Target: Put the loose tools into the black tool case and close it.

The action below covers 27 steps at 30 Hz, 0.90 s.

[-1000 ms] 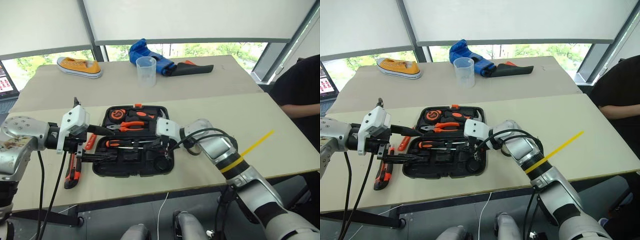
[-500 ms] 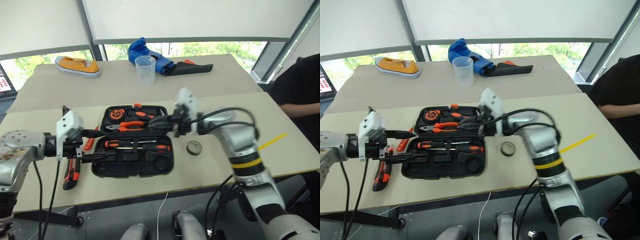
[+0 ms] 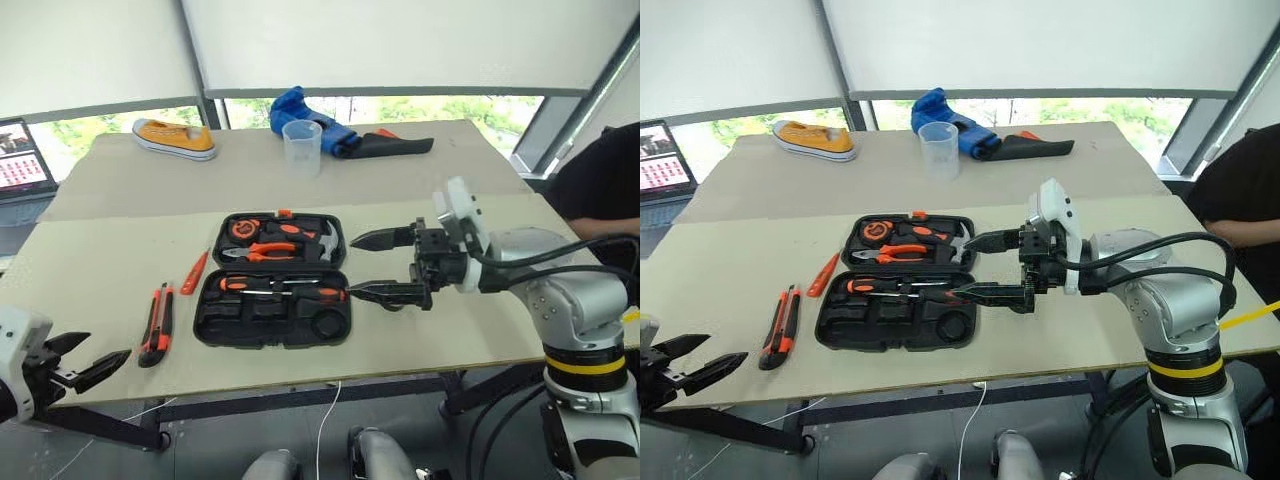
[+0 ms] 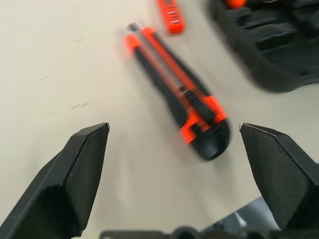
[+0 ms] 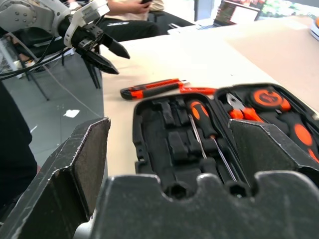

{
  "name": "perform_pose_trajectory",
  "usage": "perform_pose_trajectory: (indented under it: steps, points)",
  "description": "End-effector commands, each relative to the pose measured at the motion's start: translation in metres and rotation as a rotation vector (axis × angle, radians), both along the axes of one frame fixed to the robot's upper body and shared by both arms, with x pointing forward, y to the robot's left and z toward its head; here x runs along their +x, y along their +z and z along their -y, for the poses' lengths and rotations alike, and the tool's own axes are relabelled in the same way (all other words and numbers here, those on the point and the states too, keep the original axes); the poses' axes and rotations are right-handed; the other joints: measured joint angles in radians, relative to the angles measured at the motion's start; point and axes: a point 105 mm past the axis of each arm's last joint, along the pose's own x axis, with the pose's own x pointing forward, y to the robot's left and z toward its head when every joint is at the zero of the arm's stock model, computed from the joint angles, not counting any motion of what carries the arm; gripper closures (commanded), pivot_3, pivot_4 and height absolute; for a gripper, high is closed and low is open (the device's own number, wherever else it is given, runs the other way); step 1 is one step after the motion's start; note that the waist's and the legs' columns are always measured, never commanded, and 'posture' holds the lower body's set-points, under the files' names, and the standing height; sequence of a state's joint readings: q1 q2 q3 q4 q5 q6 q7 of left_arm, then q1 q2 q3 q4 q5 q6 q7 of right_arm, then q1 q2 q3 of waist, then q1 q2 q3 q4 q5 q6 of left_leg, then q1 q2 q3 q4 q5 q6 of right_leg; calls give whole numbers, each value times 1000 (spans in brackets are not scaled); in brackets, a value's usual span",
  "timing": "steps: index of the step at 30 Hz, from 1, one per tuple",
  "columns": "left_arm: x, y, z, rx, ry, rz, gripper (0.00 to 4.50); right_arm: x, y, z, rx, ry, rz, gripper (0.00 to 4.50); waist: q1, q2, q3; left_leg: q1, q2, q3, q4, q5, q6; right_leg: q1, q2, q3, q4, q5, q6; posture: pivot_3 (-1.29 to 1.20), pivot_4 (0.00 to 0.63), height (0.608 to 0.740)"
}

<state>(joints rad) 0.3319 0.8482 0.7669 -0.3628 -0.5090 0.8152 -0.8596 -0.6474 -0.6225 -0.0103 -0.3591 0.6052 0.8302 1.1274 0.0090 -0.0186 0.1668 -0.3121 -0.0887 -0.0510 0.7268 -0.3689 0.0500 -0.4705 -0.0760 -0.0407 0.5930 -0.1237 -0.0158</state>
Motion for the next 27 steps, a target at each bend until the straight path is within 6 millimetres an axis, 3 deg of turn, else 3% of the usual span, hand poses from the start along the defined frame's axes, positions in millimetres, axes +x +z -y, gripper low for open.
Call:
perform_pose_trajectory:
  steps: [1,10,17,21,24,26,27]
  points:
    - [23,19,10,52,-26,9,0,-3,7,0,4,-1,66,49,6,-1,0,0,0,0,0,1,-2,0,0,0,0,0,0,0,150,724]
    - [102,48,40,66,-24,-71,0,-8,-1,-1,2,-65,101,49,-11,-2,-1,-1,-2,0,-2,2,-4,-4,0,-1,2,5,-8,0,150,724]
    - [148,39,48,146,-18,-142,0,-16,-6,2,16,-132,109,49,-26,-2,-1,-5,-4,0,-10,2,-5,-14,0,-2,0,5,-9,0,150,724]
    - [170,32,42,205,11,-139,0,-21,-7,7,12,-176,115,49,-22,-2,-1,-9,-5,0,-7,2,-5,-17,-1,-1,0,5,-9,0,150,724]
    - [173,26,54,147,-38,-174,653,-21,-7,10,13,-206,117,0,-22,-3,-1,-10,-5,1,-6,2,-5,-18,-1,0,1,5,-9,0,150,724]
    - [173,21,58,131,-59,-195,1402,-21,-7,12,12,-216,117,0,-21,-3,-1,-10,-5,1,-5,2,-5,-18,-1,0,1,5,-9,0,150,724]
    - [174,20,59,128,-63,-200,1402,-21,-7,12,12,-220,116,0,-21,-3,-1,-10,-5,1,-5,2,-5,-18,-1,0,1,5,-9,0,150,724]
